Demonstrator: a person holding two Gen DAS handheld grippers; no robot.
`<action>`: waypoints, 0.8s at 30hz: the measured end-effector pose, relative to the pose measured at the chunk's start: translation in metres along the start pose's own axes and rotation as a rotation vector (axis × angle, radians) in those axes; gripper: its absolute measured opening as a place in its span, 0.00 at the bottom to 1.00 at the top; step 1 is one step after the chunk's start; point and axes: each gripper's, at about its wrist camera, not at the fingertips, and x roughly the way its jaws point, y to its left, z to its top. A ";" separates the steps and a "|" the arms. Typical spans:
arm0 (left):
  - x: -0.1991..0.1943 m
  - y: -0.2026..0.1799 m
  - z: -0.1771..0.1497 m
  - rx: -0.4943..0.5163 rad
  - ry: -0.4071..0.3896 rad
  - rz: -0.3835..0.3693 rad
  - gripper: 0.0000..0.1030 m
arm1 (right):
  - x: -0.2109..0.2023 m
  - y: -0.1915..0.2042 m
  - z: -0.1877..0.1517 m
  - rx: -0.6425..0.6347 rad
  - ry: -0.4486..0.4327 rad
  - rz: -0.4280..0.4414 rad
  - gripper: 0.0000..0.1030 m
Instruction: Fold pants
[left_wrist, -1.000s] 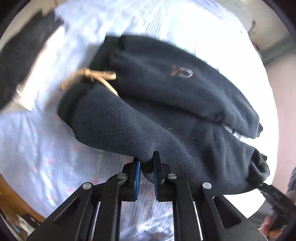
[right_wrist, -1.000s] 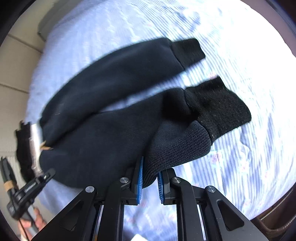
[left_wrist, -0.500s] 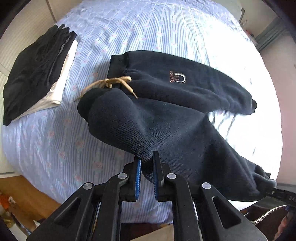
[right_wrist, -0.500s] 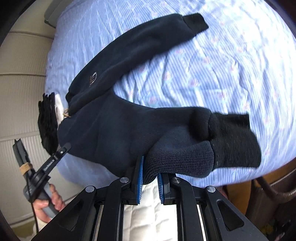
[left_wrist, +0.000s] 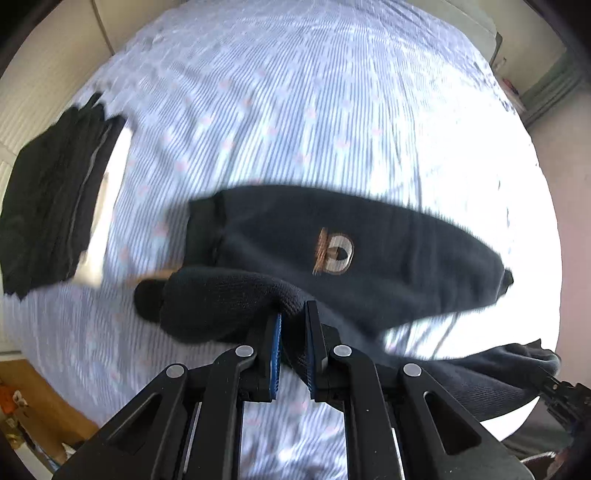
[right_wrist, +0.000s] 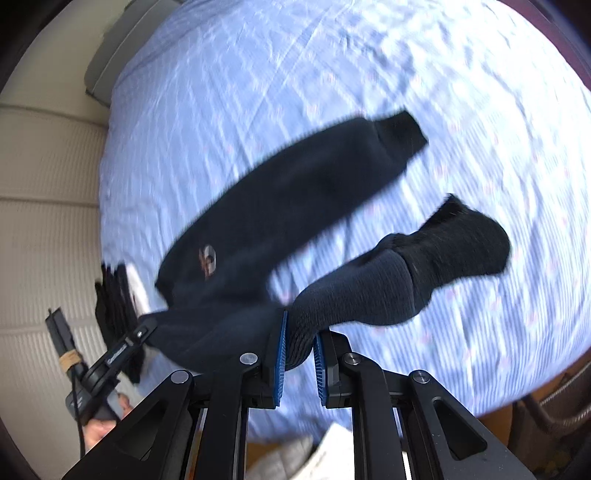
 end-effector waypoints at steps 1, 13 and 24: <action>0.005 -0.004 0.012 0.009 -0.003 0.011 0.12 | 0.002 0.001 0.012 0.015 -0.012 -0.007 0.14; 0.068 -0.040 0.100 0.100 0.006 0.227 0.49 | 0.074 0.012 0.125 0.095 -0.011 -0.092 0.15; 0.013 -0.096 0.059 0.779 -0.170 -0.050 0.70 | 0.014 0.026 0.114 -0.155 -0.194 -0.255 0.64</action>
